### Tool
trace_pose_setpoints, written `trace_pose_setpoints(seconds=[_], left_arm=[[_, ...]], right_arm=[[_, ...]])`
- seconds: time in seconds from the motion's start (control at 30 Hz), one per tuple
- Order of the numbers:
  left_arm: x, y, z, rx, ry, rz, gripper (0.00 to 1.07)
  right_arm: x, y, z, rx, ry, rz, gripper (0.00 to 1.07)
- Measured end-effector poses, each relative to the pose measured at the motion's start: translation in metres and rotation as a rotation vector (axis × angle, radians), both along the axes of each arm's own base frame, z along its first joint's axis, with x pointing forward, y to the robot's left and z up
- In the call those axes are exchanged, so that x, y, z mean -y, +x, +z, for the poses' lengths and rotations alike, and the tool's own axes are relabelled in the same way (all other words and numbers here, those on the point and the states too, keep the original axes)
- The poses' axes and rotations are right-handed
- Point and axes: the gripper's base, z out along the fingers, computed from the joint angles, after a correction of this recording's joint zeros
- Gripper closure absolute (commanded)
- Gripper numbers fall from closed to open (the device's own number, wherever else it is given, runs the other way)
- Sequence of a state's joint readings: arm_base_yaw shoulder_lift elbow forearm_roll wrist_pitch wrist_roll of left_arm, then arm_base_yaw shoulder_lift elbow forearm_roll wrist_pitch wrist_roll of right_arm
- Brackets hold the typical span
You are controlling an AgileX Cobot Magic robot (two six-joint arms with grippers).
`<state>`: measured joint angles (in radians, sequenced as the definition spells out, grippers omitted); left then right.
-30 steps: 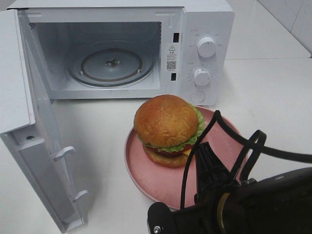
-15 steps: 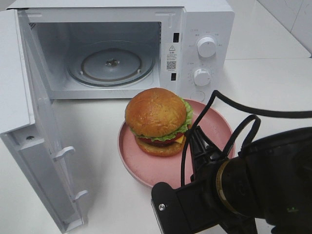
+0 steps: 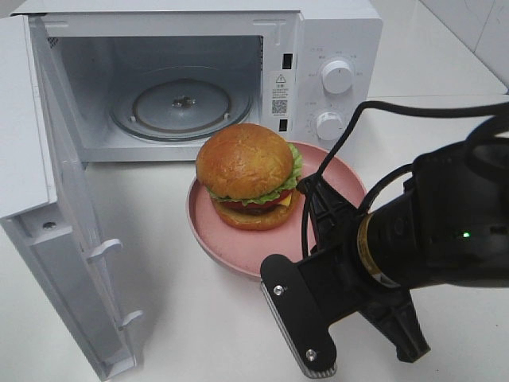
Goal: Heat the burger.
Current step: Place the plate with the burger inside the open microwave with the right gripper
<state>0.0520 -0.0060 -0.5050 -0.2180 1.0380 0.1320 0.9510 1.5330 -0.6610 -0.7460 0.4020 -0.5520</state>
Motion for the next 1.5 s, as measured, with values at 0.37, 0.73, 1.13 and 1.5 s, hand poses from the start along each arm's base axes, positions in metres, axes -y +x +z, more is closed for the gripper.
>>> trace_pose_setpoints(seconds=[0.37, 0.73, 1.13, 1.5], left_arm=[[0.0, 0.0, 0.0, 0.0, 0.0, 0.0, 0.07], [0.0, 0.0, 0.0, 0.0, 0.0, 0.0, 0.07], [0.0, 0.0, 0.0, 0.0, 0.0, 0.0, 0.07], [0.0, 0.0, 0.0, 0.0, 0.0, 0.0, 0.07]], right_arm=[[0.008, 0.013, 0.003, -0.053, -0.024, 0.055, 1.07], [0.003, 0.023, 0.012, -0.064, 0.03, 0.081, 1.07], [0.0, 0.033, 0.021, -0.054, 0.07, 0.114, 1.07], [-0.004, 0.032, 0.02, -0.077, 0.123, 0.163, 1.07]])
